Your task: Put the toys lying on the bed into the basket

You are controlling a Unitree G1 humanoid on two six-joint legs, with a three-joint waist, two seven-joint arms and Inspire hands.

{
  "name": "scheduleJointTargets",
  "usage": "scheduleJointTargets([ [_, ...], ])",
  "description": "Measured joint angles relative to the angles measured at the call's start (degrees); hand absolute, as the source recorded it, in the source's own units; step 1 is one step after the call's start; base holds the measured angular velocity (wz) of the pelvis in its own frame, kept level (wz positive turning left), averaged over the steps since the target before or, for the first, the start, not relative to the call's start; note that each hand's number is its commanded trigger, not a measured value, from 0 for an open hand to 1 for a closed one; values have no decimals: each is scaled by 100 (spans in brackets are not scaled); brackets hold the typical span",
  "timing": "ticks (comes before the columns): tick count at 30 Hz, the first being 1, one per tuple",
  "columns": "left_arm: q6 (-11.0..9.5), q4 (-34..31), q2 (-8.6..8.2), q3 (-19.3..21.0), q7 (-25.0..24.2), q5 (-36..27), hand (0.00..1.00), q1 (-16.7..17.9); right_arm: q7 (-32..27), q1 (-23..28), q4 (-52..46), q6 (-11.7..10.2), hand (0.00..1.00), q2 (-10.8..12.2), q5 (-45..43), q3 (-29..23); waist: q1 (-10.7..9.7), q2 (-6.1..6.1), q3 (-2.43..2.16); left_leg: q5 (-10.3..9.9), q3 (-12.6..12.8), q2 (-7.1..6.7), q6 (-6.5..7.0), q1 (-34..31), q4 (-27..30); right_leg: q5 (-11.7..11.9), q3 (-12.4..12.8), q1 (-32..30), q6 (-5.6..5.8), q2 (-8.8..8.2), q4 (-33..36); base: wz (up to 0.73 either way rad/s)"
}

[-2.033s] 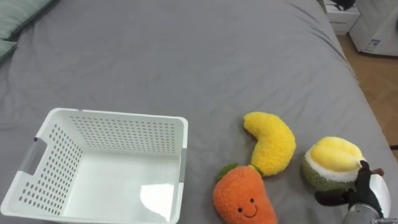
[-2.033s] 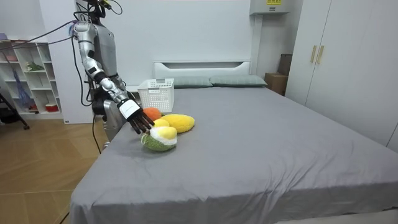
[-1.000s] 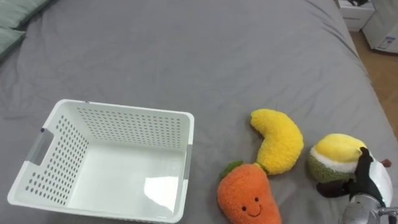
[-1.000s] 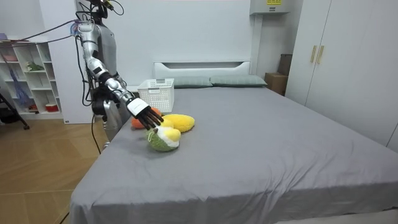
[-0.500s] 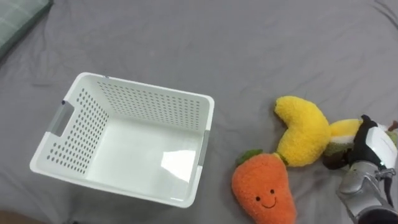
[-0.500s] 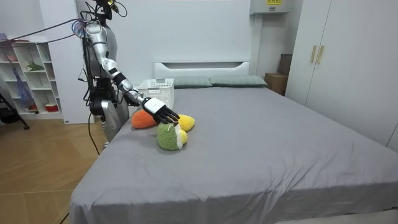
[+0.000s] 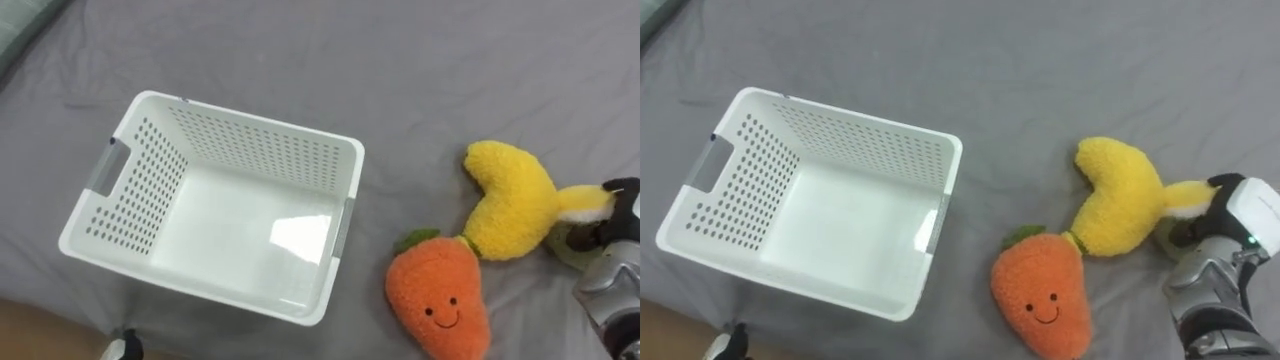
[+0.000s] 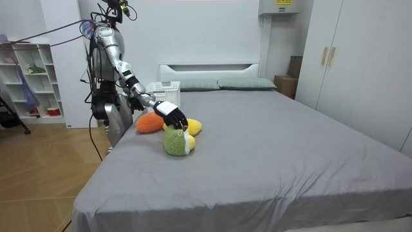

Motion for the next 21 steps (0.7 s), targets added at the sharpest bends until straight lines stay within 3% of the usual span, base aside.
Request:
scheduleJointTargets([
  [3,-4,1,7,-62,4,-35,0,-60,-122,-6,81,40,100,-24,-34,-3,39,31,19,7,-4,3,-6,-61,1,1,-17,-68,-1,2,-2,1],
  [12,-9,36,19,-217,28,-483,0,-190,-33,-60,171,40,100,-117,67,341,109,44,18,14,-30,0,-10,-132,-1,0,-42,-147,-1,-4,-1,0],
  [21,-144,23,59,-203,32,-590,0,-143,75,-82,158,32,100,-125,448,371,92,-34,7,31,12,9,-12,-33,-12,0,59,-122,-1,-10,93,-3],
])
